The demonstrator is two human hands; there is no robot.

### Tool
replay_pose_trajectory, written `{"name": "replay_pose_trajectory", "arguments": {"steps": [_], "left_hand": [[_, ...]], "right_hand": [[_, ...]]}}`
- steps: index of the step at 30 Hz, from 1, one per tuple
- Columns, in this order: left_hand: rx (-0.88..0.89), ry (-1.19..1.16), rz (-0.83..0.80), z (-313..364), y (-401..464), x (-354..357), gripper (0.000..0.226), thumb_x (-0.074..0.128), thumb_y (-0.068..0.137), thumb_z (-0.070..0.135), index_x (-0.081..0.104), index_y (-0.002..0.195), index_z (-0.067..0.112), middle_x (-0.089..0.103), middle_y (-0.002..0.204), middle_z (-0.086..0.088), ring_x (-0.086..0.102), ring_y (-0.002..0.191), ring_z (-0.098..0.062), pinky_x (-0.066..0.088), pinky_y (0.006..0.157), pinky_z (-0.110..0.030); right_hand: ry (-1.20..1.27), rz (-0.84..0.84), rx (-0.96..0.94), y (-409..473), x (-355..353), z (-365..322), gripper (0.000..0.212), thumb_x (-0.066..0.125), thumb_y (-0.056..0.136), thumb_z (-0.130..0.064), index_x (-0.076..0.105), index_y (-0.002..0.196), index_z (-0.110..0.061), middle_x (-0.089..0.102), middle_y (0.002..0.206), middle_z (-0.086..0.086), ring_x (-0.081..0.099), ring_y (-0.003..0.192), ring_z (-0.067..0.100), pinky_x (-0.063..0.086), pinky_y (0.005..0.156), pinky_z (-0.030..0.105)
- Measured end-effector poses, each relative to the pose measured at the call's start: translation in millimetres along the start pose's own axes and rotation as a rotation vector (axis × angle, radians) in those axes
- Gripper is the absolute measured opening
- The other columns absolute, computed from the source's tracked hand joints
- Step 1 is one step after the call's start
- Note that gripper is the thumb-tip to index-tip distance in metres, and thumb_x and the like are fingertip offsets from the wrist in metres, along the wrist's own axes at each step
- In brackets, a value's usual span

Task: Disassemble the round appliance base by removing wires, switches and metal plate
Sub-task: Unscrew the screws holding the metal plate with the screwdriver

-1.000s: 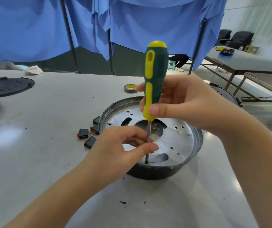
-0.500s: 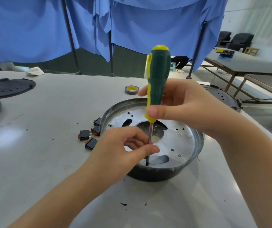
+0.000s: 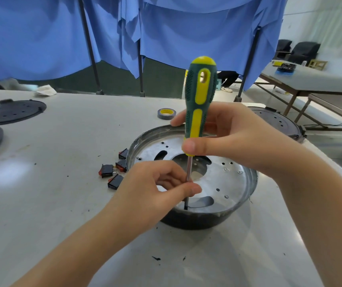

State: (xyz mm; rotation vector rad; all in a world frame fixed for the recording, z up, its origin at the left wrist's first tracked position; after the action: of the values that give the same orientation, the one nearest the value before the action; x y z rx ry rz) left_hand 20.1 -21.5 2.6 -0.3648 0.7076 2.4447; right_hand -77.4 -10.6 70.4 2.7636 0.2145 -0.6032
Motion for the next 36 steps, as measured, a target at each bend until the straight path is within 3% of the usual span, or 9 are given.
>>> {"name": "replay_pose_trajectory", "arguments": {"steps": [2, 6, 9, 14, 17, 22, 29, 34, 36], "left_hand": [[0.003, 0.004, 0.031, -0.3, 0.0, -2.5, 0.017, 0.081, 0.07, 0.04, 0.072, 0.075, 0.027, 0.071, 0.067, 0.012, 0.068, 0.062, -0.005, 0.053, 0.063, -0.016], [-0.004, 0.043, 0.035, -2.2, -0.8, -1.5, 0.029, 0.07, 0.067, 0.058, 0.07, 0.073, 0.029, 0.07, 0.069, 0.014, 0.067, 0.066, -0.006, 0.053, 0.064, -0.017], [-0.012, 0.07, -0.052, -2.4, -0.8, 5.7, 0.005, 0.07, 0.083, 0.041, 0.071, 0.084, 0.036, 0.072, 0.079, 0.02, 0.069, 0.078, -0.004, 0.053, 0.071, -0.015], [0.015, 0.04, -0.091, 4.0, 0.1, 4.7, 0.016, 0.07, 0.087, 0.019, 0.072, 0.086, 0.035, 0.074, 0.081, 0.019, 0.07, 0.078, -0.001, 0.053, 0.074, -0.013], [0.004, 0.0, -0.036, 1.9, 0.8, 0.7, 0.007, 0.078, 0.079, 0.023, 0.075, 0.076, 0.028, 0.074, 0.073, 0.013, 0.069, 0.069, -0.004, 0.053, 0.07, -0.014], [-0.032, -0.008, -0.019, -4.3, 1.3, -1.2, 0.009, 0.079, 0.076, 0.031, 0.074, 0.076, 0.025, 0.072, 0.07, 0.01, 0.069, 0.066, -0.007, 0.054, 0.066, -0.018], [-0.008, 0.039, -0.108, 2.5, -0.9, 5.7, 0.023, 0.066, 0.091, 0.011, 0.069, 0.093, 0.034, 0.074, 0.085, 0.019, 0.071, 0.079, -0.002, 0.052, 0.076, -0.012], [-0.021, 0.023, -0.046, 1.5, -0.2, 1.9, 0.016, 0.076, 0.082, 0.017, 0.071, 0.079, 0.032, 0.074, 0.077, 0.016, 0.07, 0.071, -0.003, 0.053, 0.071, -0.014], [-0.028, 0.005, -0.024, 0.4, -0.2, 0.3, 0.011, 0.08, 0.078, 0.02, 0.073, 0.074, 0.028, 0.074, 0.075, 0.013, 0.069, 0.067, -0.004, 0.053, 0.068, -0.015]], "right_hand": [[0.034, -0.003, -0.016, -0.7, -1.2, -1.0, 0.039, 0.079, 0.068, -0.025, 0.069, 0.106, -0.023, 0.071, 0.104, 0.01, 0.069, 0.096, 0.025, 0.056, 0.081, 0.027], [0.17, -0.088, -0.019, -3.5, 2.5, -1.6, 0.049, 0.065, 0.08, -0.002, 0.055, 0.127, -0.01, 0.073, 0.102, 0.008, 0.069, 0.102, 0.024, 0.055, 0.084, 0.03], [0.207, -0.167, -0.014, -4.8, 8.2, -1.6, 0.052, 0.055, 0.086, 0.002, 0.046, 0.136, -0.008, 0.07, 0.113, 0.011, 0.066, 0.108, 0.026, 0.053, 0.09, 0.034], [0.18, -0.16, 0.012, -3.8, 7.8, 2.0, 0.05, 0.065, 0.082, -0.007, 0.054, 0.13, -0.018, 0.069, 0.107, 0.0, 0.067, 0.104, 0.021, 0.053, 0.086, 0.029], [0.097, -0.1, 0.02, -2.0, 5.2, 3.8, 0.041, 0.075, 0.074, -0.022, 0.067, 0.114, -0.027, 0.069, 0.096, -0.005, 0.064, 0.09, 0.016, 0.053, 0.079, 0.023], [0.103, -0.08, -0.01, -2.0, 2.8, 1.2, 0.042, 0.074, 0.075, -0.013, 0.067, 0.114, -0.024, 0.063, 0.116, 0.024, 0.067, 0.093, 0.019, 0.055, 0.082, 0.028], [0.182, -0.159, 0.033, -4.9, 7.6, 4.8, 0.051, 0.055, 0.085, -0.001, 0.047, 0.135, -0.008, 0.071, 0.111, 0.008, 0.066, 0.108, 0.022, 0.053, 0.087, 0.029], [0.062, -0.072, 0.021, -2.9, 3.8, 0.8, 0.046, 0.071, 0.078, -0.016, 0.061, 0.123, -0.021, 0.07, 0.102, -0.004, 0.067, 0.093, 0.015, 0.053, 0.082, 0.025], [0.014, -0.026, -0.006, -1.6, 1.4, -2.1, 0.042, 0.074, 0.074, -0.019, 0.065, 0.115, -0.023, 0.069, 0.106, 0.002, 0.065, 0.09, 0.026, 0.055, 0.082, 0.028]]}}
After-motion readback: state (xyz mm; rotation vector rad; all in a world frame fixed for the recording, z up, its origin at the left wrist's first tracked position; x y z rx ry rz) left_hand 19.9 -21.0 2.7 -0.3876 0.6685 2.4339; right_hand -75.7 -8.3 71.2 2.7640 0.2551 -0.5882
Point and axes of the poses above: each hand's wrist, its own y-axis towards the middle knuckle, its own x-axis out of the palm, z = x × y, the point moved 10 cm from there along y, towards the middle knuckle
